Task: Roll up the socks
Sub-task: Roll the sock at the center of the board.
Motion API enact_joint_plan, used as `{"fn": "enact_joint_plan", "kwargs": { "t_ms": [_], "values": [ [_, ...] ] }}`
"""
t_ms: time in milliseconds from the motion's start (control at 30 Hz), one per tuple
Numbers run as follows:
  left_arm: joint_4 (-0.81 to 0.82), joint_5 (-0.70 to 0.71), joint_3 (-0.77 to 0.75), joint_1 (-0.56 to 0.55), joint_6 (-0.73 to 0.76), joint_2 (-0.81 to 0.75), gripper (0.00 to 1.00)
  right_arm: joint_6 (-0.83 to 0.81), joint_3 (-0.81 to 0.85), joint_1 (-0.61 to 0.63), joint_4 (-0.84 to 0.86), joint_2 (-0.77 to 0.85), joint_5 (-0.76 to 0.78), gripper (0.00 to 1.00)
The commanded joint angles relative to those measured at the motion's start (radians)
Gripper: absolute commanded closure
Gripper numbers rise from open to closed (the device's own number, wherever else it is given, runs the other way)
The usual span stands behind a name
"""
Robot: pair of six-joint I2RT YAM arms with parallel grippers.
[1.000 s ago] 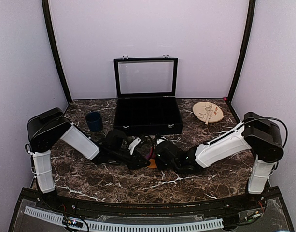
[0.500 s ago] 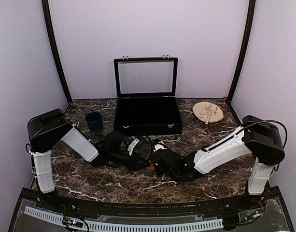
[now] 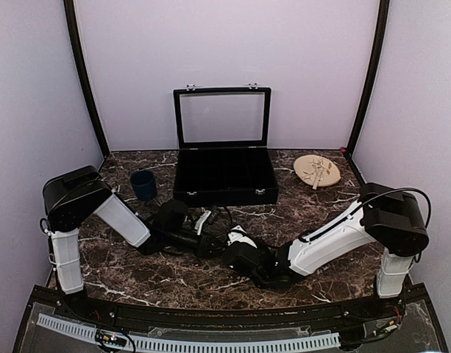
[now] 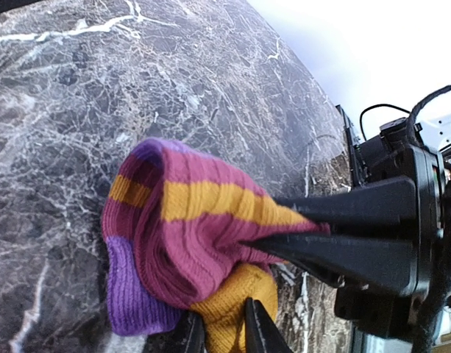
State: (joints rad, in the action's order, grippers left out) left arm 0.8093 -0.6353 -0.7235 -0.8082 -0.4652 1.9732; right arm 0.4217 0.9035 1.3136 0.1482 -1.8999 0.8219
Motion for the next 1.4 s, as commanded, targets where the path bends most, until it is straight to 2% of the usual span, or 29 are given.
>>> {"fn": "enact_joint_plan", "kwargs": {
  "t_ms": [0, 400, 733, 833, 1067, 1367],
  "values": [
    [0.029, -0.055, -0.017, -0.005, -0.059, 0.017, 0.79, -0.056, 0.029, 0.044, -0.026, -0.032, 0.061, 1.00],
    [0.020, -0.063, -0.016, -0.003, -0.095, 0.023, 0.82, -0.147, 0.185, 0.165, -0.195, -0.174, 0.191, 0.97],
    [-0.005, -0.049, -0.003, 0.011, -0.102, -0.005, 0.82, -0.151, 0.217, 0.179, -0.318, -0.186, 0.087, 0.91],
    [-0.037, -0.040, 0.001, 0.019, -0.102, -0.024, 0.79, -0.153, 0.241, 0.180, -0.380, -0.197, 0.059, 0.89],
    [-0.184, 0.034, 0.024, 0.044, -0.070, -0.121, 0.65, -0.149, 0.242, 0.180, -0.429, -0.213, -0.003, 0.87],
    [-0.326, 0.080, 0.031, 0.083, -0.052, -0.242, 0.62, -0.125, 0.232, 0.180, -0.420, -0.217, -0.067, 0.87]
  ]
}}
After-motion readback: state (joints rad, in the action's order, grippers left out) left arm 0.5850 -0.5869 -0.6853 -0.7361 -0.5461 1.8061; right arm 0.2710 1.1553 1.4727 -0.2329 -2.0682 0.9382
